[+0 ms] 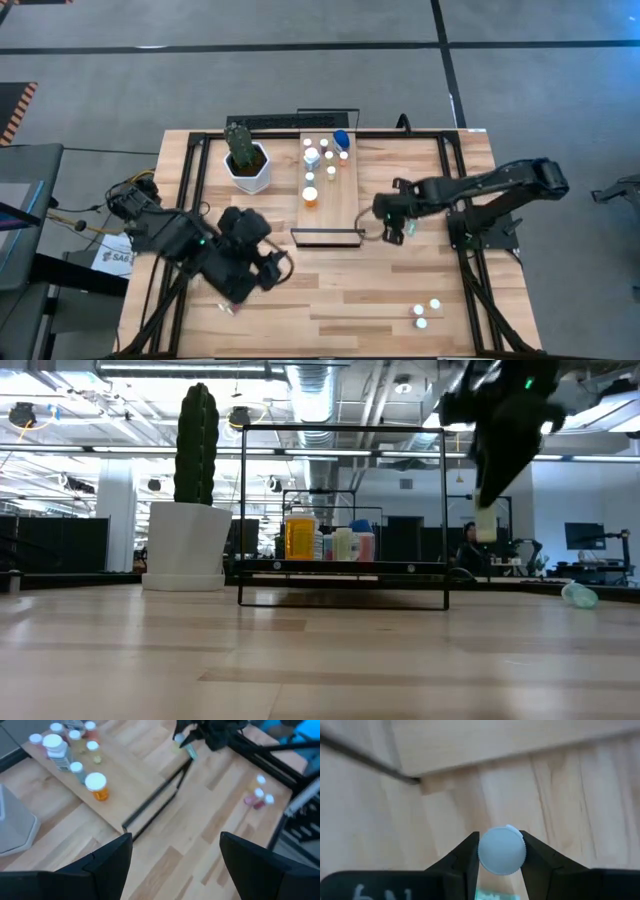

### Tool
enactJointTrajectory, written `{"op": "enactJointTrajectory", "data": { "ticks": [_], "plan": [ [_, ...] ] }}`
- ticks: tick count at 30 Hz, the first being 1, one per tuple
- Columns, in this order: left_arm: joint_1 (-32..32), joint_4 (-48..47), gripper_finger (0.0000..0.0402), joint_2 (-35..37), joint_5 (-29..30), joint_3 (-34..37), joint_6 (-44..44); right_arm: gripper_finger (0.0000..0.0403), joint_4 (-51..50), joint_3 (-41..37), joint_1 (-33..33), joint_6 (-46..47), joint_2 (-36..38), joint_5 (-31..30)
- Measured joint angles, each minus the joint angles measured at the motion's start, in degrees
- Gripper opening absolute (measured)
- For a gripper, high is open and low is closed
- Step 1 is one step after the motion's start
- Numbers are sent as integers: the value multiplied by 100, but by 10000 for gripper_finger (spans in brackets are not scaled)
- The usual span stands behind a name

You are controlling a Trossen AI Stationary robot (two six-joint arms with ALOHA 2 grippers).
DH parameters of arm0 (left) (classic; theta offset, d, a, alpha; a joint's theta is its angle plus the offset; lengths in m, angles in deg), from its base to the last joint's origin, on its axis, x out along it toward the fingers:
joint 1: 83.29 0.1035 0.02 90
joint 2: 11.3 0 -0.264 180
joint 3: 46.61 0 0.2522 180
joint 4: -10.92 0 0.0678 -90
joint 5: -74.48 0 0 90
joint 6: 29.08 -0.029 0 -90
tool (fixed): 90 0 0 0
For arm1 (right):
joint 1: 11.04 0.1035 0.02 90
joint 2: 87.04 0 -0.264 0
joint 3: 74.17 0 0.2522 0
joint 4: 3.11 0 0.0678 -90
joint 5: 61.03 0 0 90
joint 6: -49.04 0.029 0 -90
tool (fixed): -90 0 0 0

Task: Pick and place medicine bottles onto shelf by color
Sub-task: Put the yellow pill bottle on the shelf

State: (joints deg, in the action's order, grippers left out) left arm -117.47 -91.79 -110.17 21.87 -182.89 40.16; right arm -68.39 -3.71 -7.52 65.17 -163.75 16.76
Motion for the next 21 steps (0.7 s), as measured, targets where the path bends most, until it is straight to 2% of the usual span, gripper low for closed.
{"op": "enactJointTrajectory", "data": {
  "ticks": [4, 12, 16, 21],
  "plan": [
    [410, 203, 286, 0, 0, -1, -43, 141, 86, -26, -675, -257, -52, 19],
    [1064, 993, 286, -75, -32, -4, -604, 138, 1260, -26, -1815, -187, -293, 102],
    [1246, 1099, 286, -148, -166, 0, -650, 140, 1784, 41, -2199, 175, -523, 465],
    [1385, 1124, 286, -162, -299, -4, -653, 141, 1794, 397, -2401, 529, -1000, 488]
  ]
}}
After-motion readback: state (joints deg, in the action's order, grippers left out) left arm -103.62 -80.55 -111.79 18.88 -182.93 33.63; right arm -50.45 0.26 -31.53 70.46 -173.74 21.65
